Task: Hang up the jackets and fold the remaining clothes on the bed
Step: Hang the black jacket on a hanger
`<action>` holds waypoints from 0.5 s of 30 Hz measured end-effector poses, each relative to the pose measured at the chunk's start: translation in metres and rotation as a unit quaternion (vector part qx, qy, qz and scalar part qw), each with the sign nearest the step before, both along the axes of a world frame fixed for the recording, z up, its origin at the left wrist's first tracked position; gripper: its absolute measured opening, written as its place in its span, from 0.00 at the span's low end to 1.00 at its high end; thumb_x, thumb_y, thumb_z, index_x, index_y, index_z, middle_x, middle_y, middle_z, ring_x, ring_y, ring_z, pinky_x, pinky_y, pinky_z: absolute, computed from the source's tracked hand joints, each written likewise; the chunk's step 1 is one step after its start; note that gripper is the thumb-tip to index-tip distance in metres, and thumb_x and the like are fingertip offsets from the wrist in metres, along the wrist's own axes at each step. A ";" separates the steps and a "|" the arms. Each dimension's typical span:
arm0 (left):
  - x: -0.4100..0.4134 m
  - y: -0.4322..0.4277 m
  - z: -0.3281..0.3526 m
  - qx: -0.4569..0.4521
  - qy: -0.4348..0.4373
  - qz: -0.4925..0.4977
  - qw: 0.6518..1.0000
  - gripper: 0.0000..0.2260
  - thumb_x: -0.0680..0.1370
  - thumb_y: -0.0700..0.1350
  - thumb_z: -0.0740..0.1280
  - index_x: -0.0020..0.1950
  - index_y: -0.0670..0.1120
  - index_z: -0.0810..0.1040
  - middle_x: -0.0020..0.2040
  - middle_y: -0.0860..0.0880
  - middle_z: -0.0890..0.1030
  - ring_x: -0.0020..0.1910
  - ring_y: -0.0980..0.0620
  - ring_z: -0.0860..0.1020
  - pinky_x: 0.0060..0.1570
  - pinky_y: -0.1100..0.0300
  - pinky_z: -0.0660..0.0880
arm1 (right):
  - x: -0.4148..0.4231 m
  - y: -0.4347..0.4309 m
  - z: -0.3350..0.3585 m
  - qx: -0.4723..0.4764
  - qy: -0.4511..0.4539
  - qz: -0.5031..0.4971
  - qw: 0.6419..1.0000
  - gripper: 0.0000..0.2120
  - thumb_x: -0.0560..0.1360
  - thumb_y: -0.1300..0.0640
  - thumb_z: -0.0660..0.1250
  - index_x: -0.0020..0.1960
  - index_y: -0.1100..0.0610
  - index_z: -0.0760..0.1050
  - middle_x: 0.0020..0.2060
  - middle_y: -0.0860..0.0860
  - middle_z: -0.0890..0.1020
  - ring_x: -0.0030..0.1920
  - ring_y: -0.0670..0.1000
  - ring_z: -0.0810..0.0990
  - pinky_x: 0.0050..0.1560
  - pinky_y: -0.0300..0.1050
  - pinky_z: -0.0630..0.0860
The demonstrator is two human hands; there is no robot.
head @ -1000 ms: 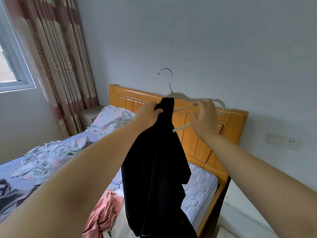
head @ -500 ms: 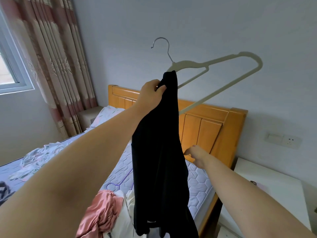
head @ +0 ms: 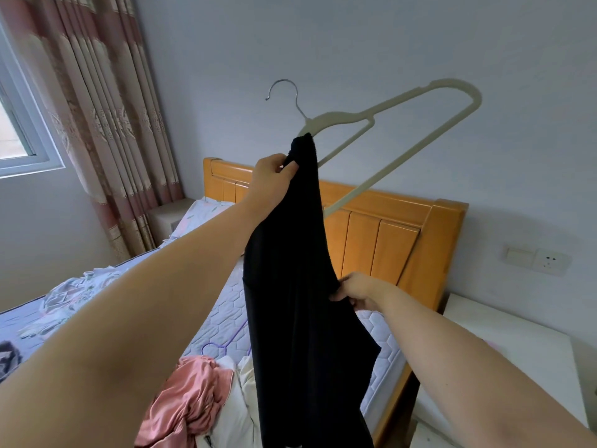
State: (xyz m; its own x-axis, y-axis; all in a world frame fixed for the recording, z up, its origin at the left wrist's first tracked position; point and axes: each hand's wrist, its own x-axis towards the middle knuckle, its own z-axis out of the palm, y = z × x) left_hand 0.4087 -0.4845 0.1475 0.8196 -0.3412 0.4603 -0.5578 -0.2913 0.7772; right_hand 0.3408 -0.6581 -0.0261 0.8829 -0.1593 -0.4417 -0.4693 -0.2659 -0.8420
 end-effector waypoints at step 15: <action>0.025 0.056 -0.053 0.102 0.065 0.026 0.992 0.05 0.79 0.48 0.65 0.50 0.48 0.77 0.41 0.51 0.79 0.38 0.57 0.76 0.38 0.66 0.71 | -0.007 -0.043 0.055 -0.286 -0.178 -0.047 0.940 0.18 0.77 0.58 0.64 0.31 0.54 0.60 0.28 0.49 0.63 0.29 0.48 0.63 0.31 0.41 0.59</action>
State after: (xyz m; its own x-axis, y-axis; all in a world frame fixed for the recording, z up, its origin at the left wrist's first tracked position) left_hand 0.4334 -0.4282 0.0945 0.8865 -0.3723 0.2747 -0.4364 -0.4759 0.7635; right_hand 0.3336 -0.7013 0.0293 0.9290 -0.3650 0.0604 -0.2284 -0.6944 -0.6824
